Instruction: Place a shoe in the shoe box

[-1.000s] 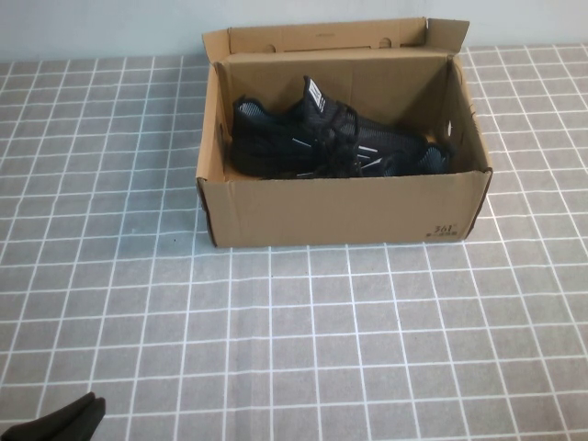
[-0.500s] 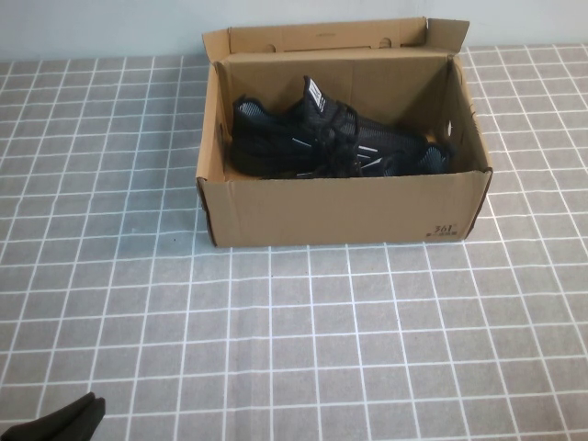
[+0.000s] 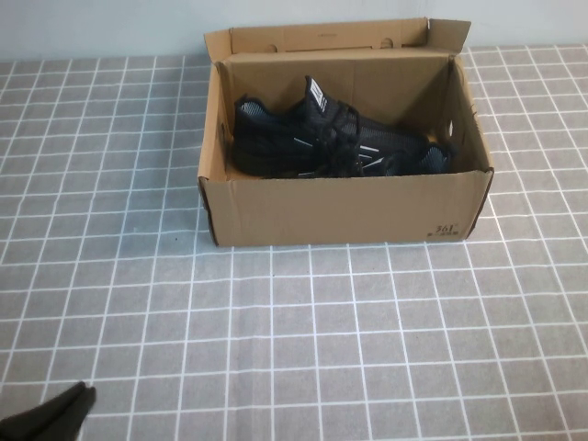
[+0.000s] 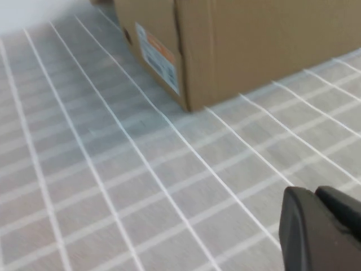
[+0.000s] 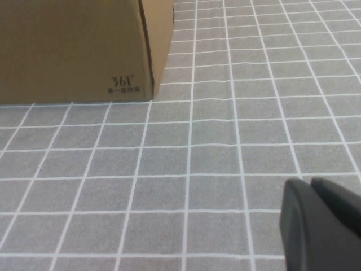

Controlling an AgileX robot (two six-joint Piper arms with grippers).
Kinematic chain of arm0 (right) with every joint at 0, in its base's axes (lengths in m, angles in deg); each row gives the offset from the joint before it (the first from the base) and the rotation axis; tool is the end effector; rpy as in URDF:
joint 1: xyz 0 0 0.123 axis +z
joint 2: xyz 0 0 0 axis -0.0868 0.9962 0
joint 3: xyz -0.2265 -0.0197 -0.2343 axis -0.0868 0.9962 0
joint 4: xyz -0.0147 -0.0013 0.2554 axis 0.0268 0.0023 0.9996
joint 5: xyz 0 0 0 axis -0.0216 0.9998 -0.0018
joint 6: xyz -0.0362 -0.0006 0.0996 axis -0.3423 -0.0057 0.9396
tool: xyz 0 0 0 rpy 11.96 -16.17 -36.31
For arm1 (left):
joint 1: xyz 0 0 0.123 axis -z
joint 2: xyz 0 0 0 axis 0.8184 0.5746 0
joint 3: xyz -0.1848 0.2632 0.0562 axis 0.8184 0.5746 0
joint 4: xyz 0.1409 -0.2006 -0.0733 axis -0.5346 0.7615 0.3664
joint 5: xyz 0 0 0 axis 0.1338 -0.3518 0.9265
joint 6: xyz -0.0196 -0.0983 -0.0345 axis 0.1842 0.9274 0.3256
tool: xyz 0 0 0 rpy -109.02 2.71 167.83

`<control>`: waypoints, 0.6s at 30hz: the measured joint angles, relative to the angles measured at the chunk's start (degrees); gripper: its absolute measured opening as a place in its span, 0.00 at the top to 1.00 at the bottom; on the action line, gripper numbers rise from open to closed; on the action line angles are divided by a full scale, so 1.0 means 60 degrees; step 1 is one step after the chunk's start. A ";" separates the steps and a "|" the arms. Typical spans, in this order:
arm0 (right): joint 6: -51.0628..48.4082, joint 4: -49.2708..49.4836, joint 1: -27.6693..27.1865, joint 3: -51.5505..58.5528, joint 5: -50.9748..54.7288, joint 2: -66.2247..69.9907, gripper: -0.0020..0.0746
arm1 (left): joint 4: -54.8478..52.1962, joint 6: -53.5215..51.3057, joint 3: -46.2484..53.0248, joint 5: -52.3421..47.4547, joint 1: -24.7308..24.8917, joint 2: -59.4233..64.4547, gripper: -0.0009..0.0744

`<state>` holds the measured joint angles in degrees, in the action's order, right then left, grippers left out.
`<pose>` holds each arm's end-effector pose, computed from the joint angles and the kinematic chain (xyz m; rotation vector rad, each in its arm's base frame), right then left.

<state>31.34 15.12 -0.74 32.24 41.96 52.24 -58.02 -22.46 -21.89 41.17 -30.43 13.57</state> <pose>0.0293 0.0095 0.1692 -0.0171 1.8545 0.1901 0.0502 -0.0249 0.1883 0.5600 1.7518 -0.1909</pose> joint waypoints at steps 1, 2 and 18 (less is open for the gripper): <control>0.0000 0.0000 0.0000 0.0000 0.0000 0.0000 0.99 | -0.0383 0.0226 0.0000 0.0102 -0.0031 -0.0045 0.99; 0.0000 0.0000 0.0000 0.0000 0.0000 0.0000 0.99 | -0.0920 0.0669 0.0000 0.0230 -0.0109 -0.0085 0.99; 0.0000 0.0000 0.0000 0.0000 0.0000 0.0000 0.99 | -0.4759 0.5744 0.0000 -0.0651 -0.3234 -0.2850 0.99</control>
<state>31.34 15.12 -0.74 32.24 41.96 52.24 -86.57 12.00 -21.89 37.26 -49.83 -3.53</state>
